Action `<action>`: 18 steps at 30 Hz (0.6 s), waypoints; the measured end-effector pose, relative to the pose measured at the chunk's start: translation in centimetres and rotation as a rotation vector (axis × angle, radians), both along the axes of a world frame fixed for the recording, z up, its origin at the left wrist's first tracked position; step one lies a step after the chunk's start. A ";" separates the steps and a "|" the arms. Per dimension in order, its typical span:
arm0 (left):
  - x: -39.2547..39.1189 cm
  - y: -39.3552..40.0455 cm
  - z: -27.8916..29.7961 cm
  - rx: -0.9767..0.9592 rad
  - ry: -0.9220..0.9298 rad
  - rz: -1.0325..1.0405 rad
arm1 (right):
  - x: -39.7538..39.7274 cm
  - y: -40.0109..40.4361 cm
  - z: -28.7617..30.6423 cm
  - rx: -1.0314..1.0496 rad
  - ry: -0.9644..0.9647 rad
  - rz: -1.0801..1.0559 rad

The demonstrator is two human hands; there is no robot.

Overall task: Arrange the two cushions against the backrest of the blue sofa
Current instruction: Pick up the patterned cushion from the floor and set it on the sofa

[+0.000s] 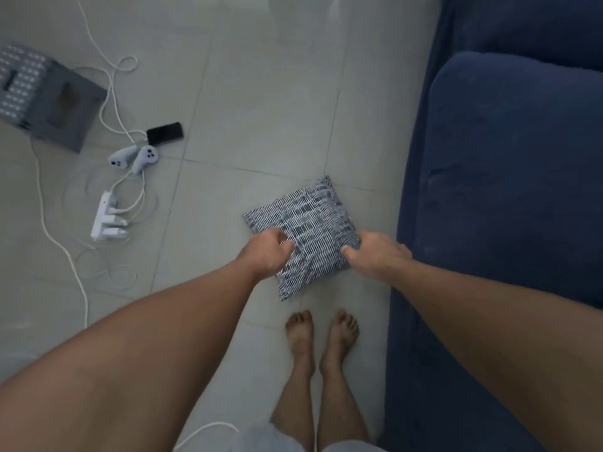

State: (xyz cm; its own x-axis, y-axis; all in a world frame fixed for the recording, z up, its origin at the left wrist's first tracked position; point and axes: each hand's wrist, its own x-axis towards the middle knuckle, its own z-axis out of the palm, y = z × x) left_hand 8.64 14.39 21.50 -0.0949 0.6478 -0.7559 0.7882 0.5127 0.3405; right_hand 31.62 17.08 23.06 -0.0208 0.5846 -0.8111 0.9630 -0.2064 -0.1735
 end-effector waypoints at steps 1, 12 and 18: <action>-0.1 0.0 -0.9 -0.001 0.000 0.004 | -0.2 0.3 -0.8 -0.003 -0.003 0.032; -0.5 -3.0 -11.1 -0.078 -0.025 0.050 | -2.9 1.6 -10.9 -0.081 -0.050 0.326; -0.4 -4.1 -16.2 -0.124 -0.022 0.052 | -4.7 0.8 -16.2 -0.122 -0.057 0.411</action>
